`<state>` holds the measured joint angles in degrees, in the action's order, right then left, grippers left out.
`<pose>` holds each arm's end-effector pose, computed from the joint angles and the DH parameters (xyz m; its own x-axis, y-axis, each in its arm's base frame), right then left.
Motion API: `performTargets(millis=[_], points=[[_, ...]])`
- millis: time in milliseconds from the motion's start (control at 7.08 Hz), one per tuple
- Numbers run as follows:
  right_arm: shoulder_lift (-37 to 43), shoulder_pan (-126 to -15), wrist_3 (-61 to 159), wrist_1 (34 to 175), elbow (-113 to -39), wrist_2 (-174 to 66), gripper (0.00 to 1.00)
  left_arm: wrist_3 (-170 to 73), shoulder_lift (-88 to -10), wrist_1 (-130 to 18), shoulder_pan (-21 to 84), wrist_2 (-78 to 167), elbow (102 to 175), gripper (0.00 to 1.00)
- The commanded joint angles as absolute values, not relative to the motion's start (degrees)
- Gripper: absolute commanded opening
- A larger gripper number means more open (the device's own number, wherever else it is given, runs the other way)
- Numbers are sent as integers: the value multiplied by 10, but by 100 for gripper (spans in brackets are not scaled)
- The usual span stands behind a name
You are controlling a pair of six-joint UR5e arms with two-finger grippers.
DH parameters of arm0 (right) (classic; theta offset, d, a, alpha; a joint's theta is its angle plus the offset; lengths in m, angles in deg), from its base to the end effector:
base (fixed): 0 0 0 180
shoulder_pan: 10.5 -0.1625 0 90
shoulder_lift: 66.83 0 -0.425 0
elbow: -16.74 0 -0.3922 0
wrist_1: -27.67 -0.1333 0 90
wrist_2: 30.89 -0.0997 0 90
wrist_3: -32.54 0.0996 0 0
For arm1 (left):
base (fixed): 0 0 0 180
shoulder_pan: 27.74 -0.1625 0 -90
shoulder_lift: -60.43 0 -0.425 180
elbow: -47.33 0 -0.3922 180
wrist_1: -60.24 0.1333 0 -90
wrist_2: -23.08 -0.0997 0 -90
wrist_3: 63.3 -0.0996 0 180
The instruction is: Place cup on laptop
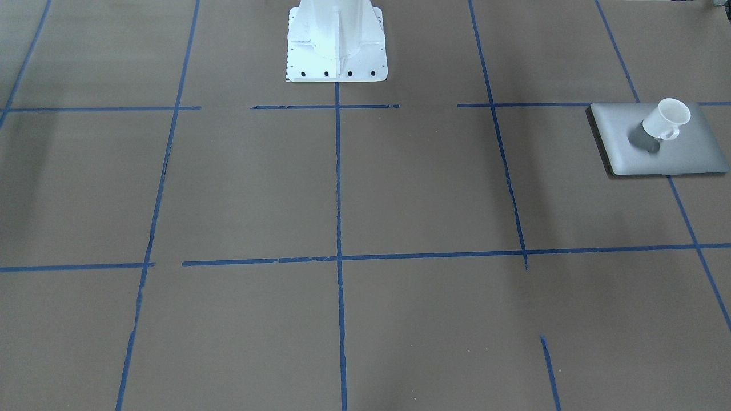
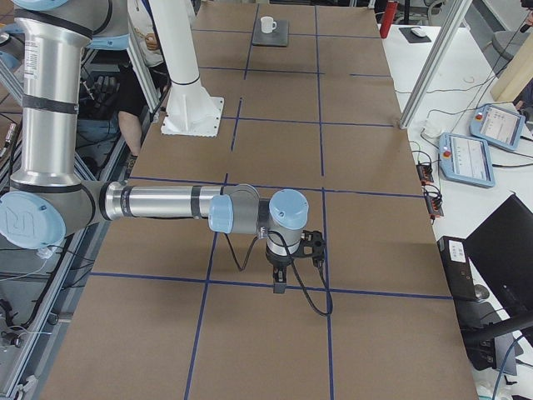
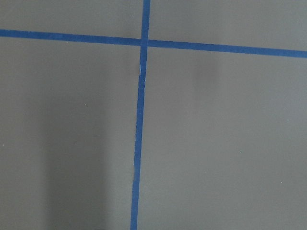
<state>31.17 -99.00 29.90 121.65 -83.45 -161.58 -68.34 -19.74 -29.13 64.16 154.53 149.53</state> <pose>0.0571 -0.4317 0.6470 0.7565 -0.0455 0.6524 0.0611 0.9981 -0.0012 -0.0813 -0.4188 0.6366 0.7498 0.0830 -0.6564 -0.0329 0.9955 0.0884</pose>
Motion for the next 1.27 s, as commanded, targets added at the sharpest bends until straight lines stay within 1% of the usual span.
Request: performTargets(millis=[0,989,1130], points=[[312,-990,299,1217,-835,-1616,100,-684,-194,-291,642,1546,1500,100],[312,-990,299,1216,-835,-1616,100,-685,-188,-290,643,1563,1507,100],[312,-990,299,1216,-835,-1616,100,-685,-188,-291,642,1571,1496,100]])
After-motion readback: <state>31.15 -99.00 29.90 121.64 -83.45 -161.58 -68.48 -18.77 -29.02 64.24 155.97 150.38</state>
